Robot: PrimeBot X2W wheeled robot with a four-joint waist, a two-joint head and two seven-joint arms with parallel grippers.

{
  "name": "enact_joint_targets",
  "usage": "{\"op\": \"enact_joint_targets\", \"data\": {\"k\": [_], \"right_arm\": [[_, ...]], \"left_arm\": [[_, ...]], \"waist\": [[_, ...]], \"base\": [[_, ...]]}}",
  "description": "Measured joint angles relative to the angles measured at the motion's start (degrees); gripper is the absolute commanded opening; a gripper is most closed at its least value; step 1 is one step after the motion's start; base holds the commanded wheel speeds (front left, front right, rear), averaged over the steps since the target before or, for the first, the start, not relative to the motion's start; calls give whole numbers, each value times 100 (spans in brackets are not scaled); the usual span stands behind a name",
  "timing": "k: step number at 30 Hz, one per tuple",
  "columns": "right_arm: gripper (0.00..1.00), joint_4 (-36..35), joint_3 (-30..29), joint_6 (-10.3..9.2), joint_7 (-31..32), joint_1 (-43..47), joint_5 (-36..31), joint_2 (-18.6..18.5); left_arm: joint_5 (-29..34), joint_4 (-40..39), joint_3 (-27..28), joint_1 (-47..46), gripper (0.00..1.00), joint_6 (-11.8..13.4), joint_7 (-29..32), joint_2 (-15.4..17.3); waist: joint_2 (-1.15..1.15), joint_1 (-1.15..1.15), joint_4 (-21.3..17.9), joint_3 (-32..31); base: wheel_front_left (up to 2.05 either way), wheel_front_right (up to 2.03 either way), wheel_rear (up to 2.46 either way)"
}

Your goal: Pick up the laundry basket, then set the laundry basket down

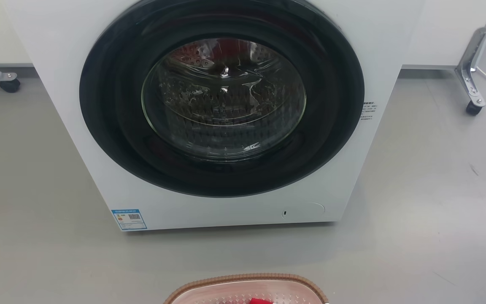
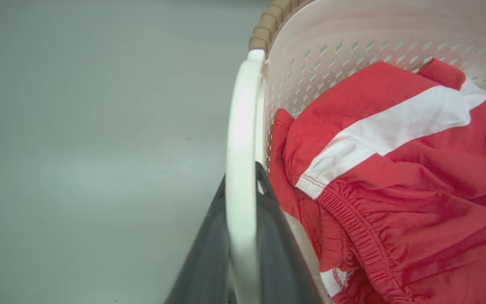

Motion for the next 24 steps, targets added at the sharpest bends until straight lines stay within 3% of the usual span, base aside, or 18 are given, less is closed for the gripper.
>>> {"op": "enact_joint_targets", "data": {"k": [24], "right_arm": [[0,96,352,0,-60,-46,439,-2]], "left_arm": [[-183,11,-115,20,0,2,4,10]], "waist": [[0,0,-45,19]], "base": [[0,0,0]]}}
